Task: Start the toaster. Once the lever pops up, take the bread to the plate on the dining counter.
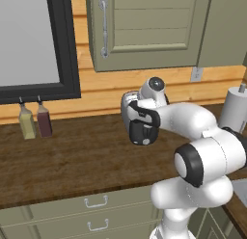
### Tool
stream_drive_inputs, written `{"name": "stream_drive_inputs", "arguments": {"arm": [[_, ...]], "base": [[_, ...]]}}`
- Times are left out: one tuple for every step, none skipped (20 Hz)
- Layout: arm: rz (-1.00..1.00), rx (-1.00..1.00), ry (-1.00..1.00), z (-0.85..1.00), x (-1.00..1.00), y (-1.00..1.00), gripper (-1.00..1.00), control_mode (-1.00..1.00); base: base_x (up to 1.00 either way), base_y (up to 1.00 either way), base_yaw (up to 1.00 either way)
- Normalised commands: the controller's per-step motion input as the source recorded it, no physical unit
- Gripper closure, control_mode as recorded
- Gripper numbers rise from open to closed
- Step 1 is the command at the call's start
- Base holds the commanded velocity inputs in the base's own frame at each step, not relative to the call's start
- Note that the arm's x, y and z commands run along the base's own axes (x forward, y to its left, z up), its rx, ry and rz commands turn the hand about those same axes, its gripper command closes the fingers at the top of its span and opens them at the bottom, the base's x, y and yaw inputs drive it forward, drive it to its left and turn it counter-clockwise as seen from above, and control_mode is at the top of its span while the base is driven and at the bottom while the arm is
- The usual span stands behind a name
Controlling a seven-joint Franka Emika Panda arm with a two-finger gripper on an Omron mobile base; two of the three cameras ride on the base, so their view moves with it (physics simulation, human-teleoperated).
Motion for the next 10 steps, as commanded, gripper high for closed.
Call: {"name": "stream_drive_inputs", "arguments": {"arm": [[0.00, 0.00, 0.00, -0.04, 0.10, -0.02, -1.00, -1.00], [0.00, 0.00, 0.00, -0.04, 0.10, -0.02, -1.00, -1.00], [0.00, 0.00, 0.00, -0.05, 0.10, -0.01, -1.00, -1.00], [0.00, 0.00, 0.00, -0.07, 0.11, -0.01, -1.00, -1.00], [0.00, 0.00, 0.00, -0.07, 0.11, -0.01, -1.00, -1.00], [0.00, 0.00, 0.00, -0.06, 0.11, -0.01, -1.00, -1.00], [0.00, 0.00, 0.00, -0.06, 0.11, -0.01, -1.00, -1.00], [0.00, 0.00, 0.00, -0.05, 0.11, 0.00, -1.00, -1.00], [0.00, 0.00, 0.00, -0.06, 0.12, 0.00, -1.00, -1.00], [0.00, 0.00, 0.00, -0.06, 0.12, 0.00, -1.00, -1.00]], "base": [[0.00, 0.00, 0.00], [0.00, 0.00, 0.00], [0.00, 0.00, 0.00], [0.00, 0.00, 0.00], [0.00, 0.00, 0.00], [0.00, 0.00, 0.00], [0.00, 0.00, 0.00], [0.00, 0.00, 0.00], [0.00, 0.00, 0.00], [0.00, 0.00, 0.00]]}}
